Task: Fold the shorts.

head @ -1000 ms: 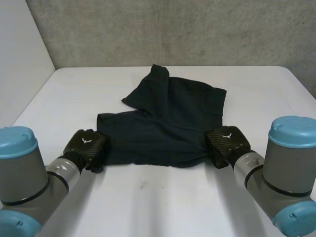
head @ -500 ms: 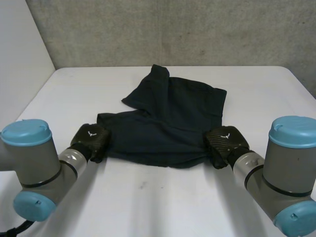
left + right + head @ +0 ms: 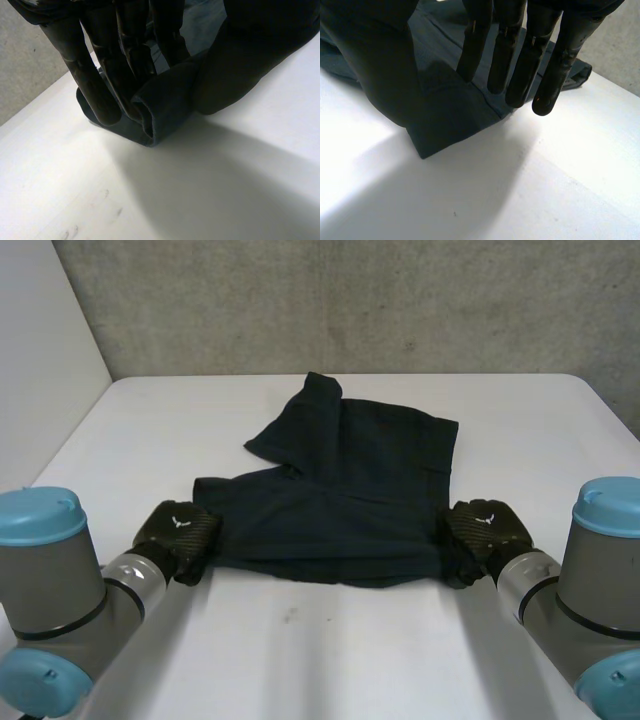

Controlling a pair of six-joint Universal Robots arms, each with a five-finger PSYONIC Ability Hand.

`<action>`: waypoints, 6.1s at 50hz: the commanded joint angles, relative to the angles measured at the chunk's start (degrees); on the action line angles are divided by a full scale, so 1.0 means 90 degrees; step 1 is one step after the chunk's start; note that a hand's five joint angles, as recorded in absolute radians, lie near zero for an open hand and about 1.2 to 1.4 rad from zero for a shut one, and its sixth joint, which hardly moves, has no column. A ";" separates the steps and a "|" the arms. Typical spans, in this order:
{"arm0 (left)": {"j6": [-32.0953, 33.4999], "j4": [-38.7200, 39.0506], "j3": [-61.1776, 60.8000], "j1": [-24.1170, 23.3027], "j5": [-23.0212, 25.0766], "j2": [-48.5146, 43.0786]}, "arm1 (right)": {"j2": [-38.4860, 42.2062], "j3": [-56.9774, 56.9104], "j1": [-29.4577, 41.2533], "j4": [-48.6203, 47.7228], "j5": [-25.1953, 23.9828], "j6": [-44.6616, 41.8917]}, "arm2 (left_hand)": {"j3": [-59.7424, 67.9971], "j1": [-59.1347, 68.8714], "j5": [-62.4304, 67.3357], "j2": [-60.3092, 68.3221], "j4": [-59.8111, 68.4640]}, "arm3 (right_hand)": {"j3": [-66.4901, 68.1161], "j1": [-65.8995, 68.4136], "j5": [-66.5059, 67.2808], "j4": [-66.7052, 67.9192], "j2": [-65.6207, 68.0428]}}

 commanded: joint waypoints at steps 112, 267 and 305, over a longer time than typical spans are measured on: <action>0.0187 -0.0530 0.2298 -0.0169 0.0592 -0.1734 | -0.1638 0.1265 -0.0003 0.1106 -0.0224 -0.2826 | -0.1308 -0.0972 -0.1047 -0.1381 -0.1447 | 0.4183 0.4849 0.4175 0.4190 0.4124; -0.3866 -0.3421 -0.0153 -0.3108 -0.2435 0.1030 | -0.1296 0.0054 0.0671 0.0715 0.0607 -0.1459 | -0.4554 -0.4218 -0.4293 -0.4627 -0.4693 | 0.4183 0.4849 0.4175 0.4190 0.4124; -0.0674 -0.2416 0.3322 -0.1263 -0.2796 -0.0463 | -0.0341 -0.1311 0.0632 0.0588 0.0314 -0.1567 | 0.1387 0.1723 0.1648 0.1314 0.1248 | 0.4183 0.4849 0.4175 0.4190 0.4124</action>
